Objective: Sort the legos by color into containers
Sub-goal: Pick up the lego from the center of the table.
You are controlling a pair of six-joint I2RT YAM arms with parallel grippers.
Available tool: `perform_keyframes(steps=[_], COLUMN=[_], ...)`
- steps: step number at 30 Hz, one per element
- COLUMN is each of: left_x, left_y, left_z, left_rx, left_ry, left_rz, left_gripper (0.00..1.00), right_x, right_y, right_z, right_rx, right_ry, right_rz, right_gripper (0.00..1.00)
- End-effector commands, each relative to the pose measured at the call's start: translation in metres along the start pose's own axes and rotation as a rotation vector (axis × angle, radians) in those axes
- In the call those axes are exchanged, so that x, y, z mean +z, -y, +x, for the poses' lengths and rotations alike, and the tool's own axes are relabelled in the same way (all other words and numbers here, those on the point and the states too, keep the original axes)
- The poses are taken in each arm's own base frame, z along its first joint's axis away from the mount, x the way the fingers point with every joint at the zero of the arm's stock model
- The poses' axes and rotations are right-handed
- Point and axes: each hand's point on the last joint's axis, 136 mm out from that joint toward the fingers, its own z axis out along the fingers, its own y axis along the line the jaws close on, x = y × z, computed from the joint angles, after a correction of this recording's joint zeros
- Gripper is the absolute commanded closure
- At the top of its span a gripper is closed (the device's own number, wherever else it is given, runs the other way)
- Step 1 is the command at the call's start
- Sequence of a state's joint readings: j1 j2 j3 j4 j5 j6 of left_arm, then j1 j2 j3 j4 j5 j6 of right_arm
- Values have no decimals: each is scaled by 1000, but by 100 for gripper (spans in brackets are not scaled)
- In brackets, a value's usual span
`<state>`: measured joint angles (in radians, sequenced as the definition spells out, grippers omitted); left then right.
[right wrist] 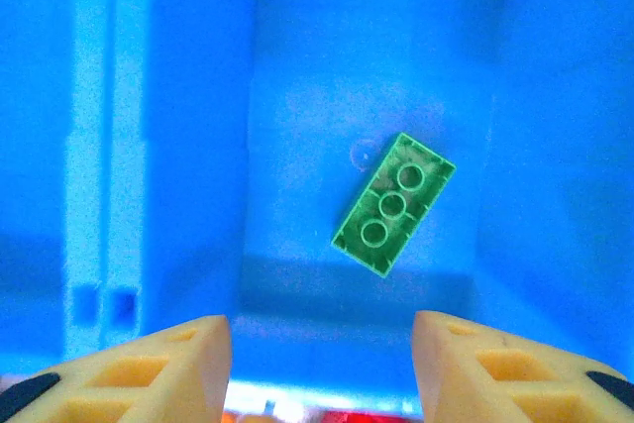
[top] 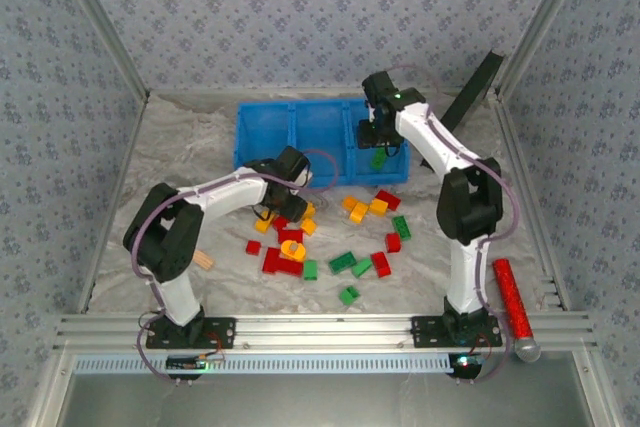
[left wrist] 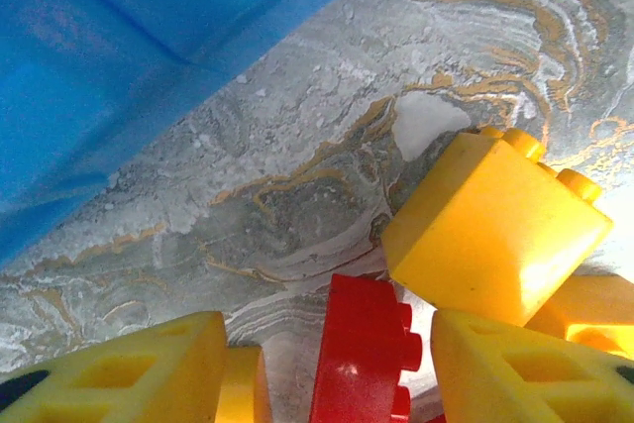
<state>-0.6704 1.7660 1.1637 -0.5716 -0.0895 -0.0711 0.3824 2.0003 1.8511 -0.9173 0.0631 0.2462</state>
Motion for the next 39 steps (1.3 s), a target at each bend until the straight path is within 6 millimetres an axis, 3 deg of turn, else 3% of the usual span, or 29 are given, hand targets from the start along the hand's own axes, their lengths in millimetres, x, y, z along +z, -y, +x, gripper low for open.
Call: perform_keyframes(steps=[1, 8, 14, 19, 25, 32, 35, 39], left_x=[13, 17, 13, 15, 19, 21, 13, -13], left_y=[6, 13, 18, 18, 19, 19, 16, 6], left_z=[17, 41, 52, 56, 57, 64, 58, 37], left_rx=[8, -33, -79, -95, -99, -131, -145, -175], left_ry=[-74, -128, -130, -137, -156, -179, -162, -86], left_rz=[17, 56, 91, 90, 93, 121, 122, 126], left_gripper=[45, 46, 37, 34, 54, 68, 72, 75], right_x=[-27, -46, -42, -41, -40, -22, -16, -5], right_y=[0, 1, 3, 4, -6, -30, -43, -57], right_z=[15, 46, 75, 83, 86, 118, 136, 157], right_rx=[16, 51, 80, 87, 72, 70, 85, 123], right_ry=[1, -14, -52, -65, -76, -165, -210, -254], right_rz=[-18, -57, -72, -69, -81, -123, -125, -118], right_gripper=[48, 48, 47, 47, 47, 48, 48, 50])
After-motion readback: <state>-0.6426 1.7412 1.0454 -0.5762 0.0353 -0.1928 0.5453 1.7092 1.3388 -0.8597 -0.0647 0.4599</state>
